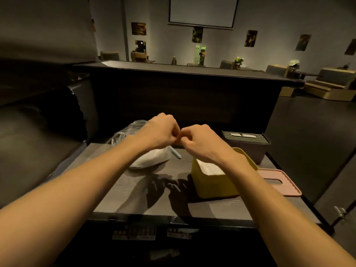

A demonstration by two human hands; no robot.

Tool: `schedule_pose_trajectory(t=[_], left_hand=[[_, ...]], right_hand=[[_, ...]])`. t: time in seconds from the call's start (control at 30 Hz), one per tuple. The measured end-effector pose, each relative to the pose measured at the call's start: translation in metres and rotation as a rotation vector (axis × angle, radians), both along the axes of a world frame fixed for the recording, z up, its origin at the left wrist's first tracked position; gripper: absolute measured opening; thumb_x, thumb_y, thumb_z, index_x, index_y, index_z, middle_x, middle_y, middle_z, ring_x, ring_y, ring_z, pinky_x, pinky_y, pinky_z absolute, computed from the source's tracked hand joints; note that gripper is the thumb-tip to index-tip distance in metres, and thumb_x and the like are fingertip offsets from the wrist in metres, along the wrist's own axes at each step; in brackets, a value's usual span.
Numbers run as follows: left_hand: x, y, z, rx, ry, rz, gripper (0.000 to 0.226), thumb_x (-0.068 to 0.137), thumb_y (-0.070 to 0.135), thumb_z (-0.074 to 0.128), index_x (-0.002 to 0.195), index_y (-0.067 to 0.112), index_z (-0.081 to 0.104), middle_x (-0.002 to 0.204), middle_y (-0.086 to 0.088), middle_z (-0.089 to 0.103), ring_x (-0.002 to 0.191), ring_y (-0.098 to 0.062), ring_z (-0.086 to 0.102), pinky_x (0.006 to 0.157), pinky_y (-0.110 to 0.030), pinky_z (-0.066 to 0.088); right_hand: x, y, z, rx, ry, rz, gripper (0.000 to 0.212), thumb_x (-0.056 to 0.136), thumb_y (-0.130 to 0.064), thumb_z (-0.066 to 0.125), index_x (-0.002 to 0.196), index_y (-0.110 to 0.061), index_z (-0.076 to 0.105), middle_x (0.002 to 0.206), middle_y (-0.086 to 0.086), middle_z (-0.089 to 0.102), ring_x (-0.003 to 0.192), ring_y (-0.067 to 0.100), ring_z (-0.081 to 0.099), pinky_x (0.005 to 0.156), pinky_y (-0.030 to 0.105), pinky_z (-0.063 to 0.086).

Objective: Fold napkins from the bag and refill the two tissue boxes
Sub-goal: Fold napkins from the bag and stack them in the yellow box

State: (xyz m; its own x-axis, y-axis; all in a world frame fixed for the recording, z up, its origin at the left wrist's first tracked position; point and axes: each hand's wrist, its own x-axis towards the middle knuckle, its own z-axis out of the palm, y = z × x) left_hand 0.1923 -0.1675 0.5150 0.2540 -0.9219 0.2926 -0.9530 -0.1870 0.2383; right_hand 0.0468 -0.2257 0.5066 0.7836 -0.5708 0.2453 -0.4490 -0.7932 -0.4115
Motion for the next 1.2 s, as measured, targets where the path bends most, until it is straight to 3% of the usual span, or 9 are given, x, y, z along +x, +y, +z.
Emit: schedule_pose_trajectory(t=[0.23,0.4,0.53,0.63,0.77,0.87,1.0,1.1,1.2], left_hand=[[0.101,0.036,-0.024,0.001,0.102,0.135,0.024,0.094,0.021,0.074,0.118,0.020,0.076,0.107,0.000,0.078,0.095,-0.013,0.072,0.092,-0.037,0.060],[0.136,0.029,-0.069,0.084,0.135,0.194,0.081,0.091,0.017,0.071,0.160,0.029,0.031,0.157,-0.002,0.048,0.140,-0.025,0.050,0.116,-0.043,0.042],[0.143,0.025,-0.109,0.001,0.497,0.144,0.096,0.088,0.001,0.064,0.165,0.026,0.011,0.163,-0.007,0.038,0.148,-0.026,0.039,0.120,-0.037,0.031],[0.138,0.023,-0.137,-0.191,0.752,0.124,0.101,0.086,-0.004,0.067,0.164,0.030,0.013,0.158,0.004,0.043,0.145,-0.018,0.041,0.115,-0.034,0.036],[0.124,0.014,-0.152,-0.431,0.933,0.105,0.095,0.084,-0.011,0.063,0.160,0.033,0.026,0.146,0.014,0.054,0.136,-0.010,0.049,0.095,-0.016,0.042],[0.123,0.014,-0.153,-0.541,0.709,0.185,0.082,0.081,-0.010,0.059,0.151,0.031,0.045,0.128,0.028,0.054,0.133,-0.008,0.044,0.108,-0.033,0.045],[0.119,0.021,-0.143,-0.756,0.429,0.140,0.061,0.074,0.007,0.054,0.129,0.034,0.057,0.131,0.014,0.055,0.128,-0.007,0.042,0.110,-0.040,0.040],[0.114,0.023,-0.134,-0.865,0.560,0.010,0.058,0.077,0.011,0.055,0.133,0.022,0.056,0.128,0.002,0.064,0.124,-0.017,0.057,0.106,-0.031,0.047],[0.113,0.021,-0.131,-0.930,0.879,-0.131,0.068,0.083,0.024,0.061,0.149,0.025,0.041,0.134,0.000,0.063,0.129,-0.022,0.058,0.105,-0.028,0.047]], right_hand=[[0.100,0.015,-0.014,0.081,0.069,0.156,0.036,0.103,-0.012,0.053,0.132,-0.025,0.069,0.136,0.005,0.065,0.116,0.020,0.064,0.101,0.037,0.055],[0.145,-0.001,-0.043,0.121,0.230,0.094,0.053,0.104,-0.016,0.049,0.157,-0.018,0.043,0.154,0.011,0.051,0.141,0.030,0.048,0.114,0.040,0.041],[0.145,-0.014,-0.060,0.205,0.301,0.063,0.066,0.102,-0.025,0.051,0.163,-0.022,0.028,0.162,0.012,0.041,0.147,0.032,0.040,0.116,0.042,0.036],[0.138,-0.014,-0.068,0.096,0.180,0.060,0.065,0.096,-0.034,0.060,0.158,-0.027,0.039,0.151,0.008,0.054,0.138,0.027,0.049,0.114,0.043,0.041],[0.135,-0.012,-0.076,-0.120,-0.009,0.079,0.039,0.098,-0.033,0.059,0.138,-0.033,0.063,0.123,0.000,0.072,0.115,0.018,0.063,0.103,0.043,0.048],[0.137,-0.015,-0.081,-0.289,-0.050,0.087,0.032,0.102,-0.028,0.056,0.131,-0.031,0.069,0.119,-0.002,0.074,0.112,0.017,0.064,0.098,0.035,0.045],[0.142,-0.017,-0.092,-0.377,-0.235,0.027,0.021,0.101,-0.021,0.054,0.112,-0.025,0.072,0.105,-0.005,0.074,0.099,0.015,0.067,0.088,0.032,0.051],[0.144,-0.016,-0.098,-0.318,-0.545,-0.025,0.022,0.100,-0.018,0.057,0.117,-0.026,0.068,0.108,-0.010,0.071,0.097,0.007,0.067,0.082,0.031,0.056],[0.143,-0.015,-0.094,-0.052,-0.838,-0.059,0.025,0.102,-0.012,0.059,0.121,-0.027,0.067,0.108,-0.016,0.069,0.101,0.001,0.066,0.079,0.026,0.058]])
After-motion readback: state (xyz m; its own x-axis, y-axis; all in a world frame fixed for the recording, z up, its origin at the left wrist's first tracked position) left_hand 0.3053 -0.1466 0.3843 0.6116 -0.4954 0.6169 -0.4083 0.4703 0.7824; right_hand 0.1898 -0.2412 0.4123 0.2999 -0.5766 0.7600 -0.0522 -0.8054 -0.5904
